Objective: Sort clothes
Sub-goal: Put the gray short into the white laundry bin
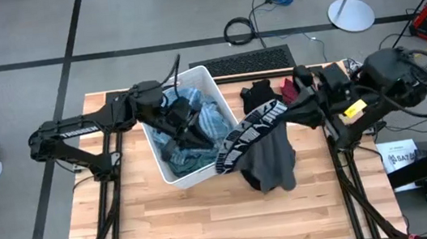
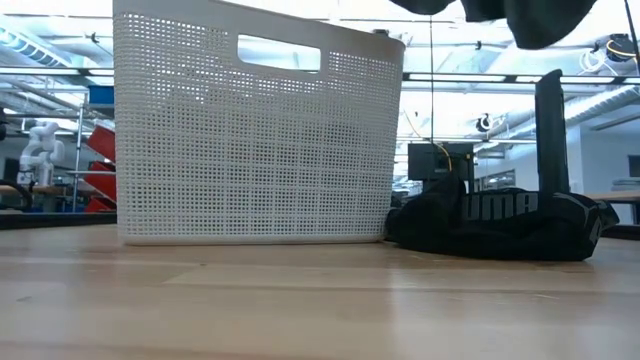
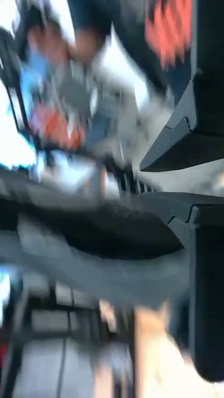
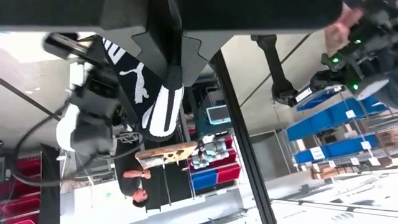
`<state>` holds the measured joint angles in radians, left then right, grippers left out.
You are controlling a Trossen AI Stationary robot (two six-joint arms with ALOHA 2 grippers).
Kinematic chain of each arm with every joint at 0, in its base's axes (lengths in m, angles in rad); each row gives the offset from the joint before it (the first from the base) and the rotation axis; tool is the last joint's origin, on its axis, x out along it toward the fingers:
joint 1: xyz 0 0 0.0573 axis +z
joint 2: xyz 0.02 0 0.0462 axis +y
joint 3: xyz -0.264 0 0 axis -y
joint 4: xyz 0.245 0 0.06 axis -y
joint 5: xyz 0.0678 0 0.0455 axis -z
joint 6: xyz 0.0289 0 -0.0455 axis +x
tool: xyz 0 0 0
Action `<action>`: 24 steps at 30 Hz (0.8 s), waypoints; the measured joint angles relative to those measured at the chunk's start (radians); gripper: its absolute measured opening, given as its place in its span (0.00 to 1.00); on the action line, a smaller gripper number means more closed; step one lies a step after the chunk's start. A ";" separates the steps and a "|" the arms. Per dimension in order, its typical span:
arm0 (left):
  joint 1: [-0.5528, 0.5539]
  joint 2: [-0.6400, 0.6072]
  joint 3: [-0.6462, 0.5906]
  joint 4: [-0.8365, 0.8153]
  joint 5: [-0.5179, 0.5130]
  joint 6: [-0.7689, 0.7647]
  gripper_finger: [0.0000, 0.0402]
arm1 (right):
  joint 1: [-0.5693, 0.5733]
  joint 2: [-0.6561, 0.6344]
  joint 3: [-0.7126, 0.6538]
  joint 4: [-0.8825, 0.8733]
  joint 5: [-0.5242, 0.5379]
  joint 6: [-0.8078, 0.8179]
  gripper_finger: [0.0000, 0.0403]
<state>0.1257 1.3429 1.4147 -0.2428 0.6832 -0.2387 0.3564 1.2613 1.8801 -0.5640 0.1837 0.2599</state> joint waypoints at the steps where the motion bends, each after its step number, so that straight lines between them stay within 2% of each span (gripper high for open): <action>1: -0.003 0.001 0.000 -0.027 -0.042 0.033 0.18 | 0.000 -0.002 0.000 0.000 0.000 -0.001 0.00; 6: -0.012 0.011 0.000 -0.098 -0.162 0.098 0.24 | -0.001 -0.006 0.000 -0.004 0.000 -0.003 0.00; 11: -0.018 0.025 -0.001 -0.198 -0.307 0.092 0.43 | -0.001 -0.011 0.000 -0.022 0.000 -0.003 0.00; 18: -0.039 0.054 -0.001 -0.223 -0.320 0.045 0.71 | -0.001 -0.022 0.000 -0.059 0.000 0.001 0.00; 24: -0.059 0.089 -0.001 -0.228 -0.354 0.045 0.87 | -0.001 -0.022 -0.001 -0.070 -0.001 0.015 0.00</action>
<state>0.0669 1.4322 1.4139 -0.4711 0.3294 -0.1935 0.3557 1.2392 1.8793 -0.6338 0.1829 0.2752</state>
